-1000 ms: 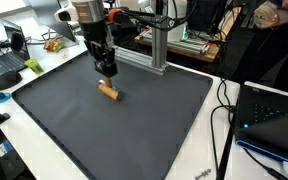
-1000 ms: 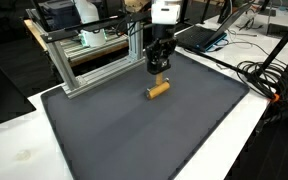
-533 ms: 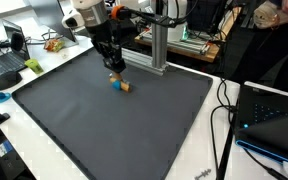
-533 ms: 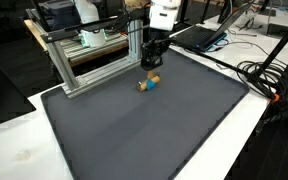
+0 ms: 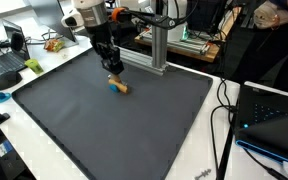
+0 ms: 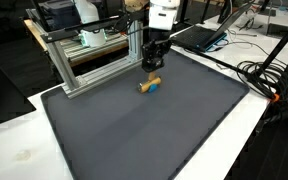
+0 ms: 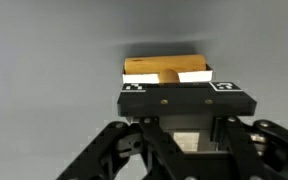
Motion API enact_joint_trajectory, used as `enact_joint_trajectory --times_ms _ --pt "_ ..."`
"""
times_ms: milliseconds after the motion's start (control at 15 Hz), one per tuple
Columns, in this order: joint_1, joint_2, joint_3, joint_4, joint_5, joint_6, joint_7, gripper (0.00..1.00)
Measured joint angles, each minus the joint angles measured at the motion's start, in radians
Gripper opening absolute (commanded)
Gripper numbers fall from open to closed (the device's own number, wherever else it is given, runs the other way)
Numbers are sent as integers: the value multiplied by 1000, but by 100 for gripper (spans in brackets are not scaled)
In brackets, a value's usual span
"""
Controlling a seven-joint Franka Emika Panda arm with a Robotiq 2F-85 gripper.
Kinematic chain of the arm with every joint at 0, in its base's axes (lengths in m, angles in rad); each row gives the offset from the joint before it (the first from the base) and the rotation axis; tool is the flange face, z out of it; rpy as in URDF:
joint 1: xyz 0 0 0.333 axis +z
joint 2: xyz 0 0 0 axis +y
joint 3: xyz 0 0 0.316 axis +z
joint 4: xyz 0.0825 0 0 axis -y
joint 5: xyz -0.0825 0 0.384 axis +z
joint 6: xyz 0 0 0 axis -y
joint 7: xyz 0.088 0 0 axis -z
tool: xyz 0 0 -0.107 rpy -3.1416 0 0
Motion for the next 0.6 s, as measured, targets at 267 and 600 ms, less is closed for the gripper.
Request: enact_joint_trajectory --times_ms 267,600 --pt "4 -3 -4 -5 -5 32 21 22" --pt "7 -15 -9 -17 -10 74 40 22"
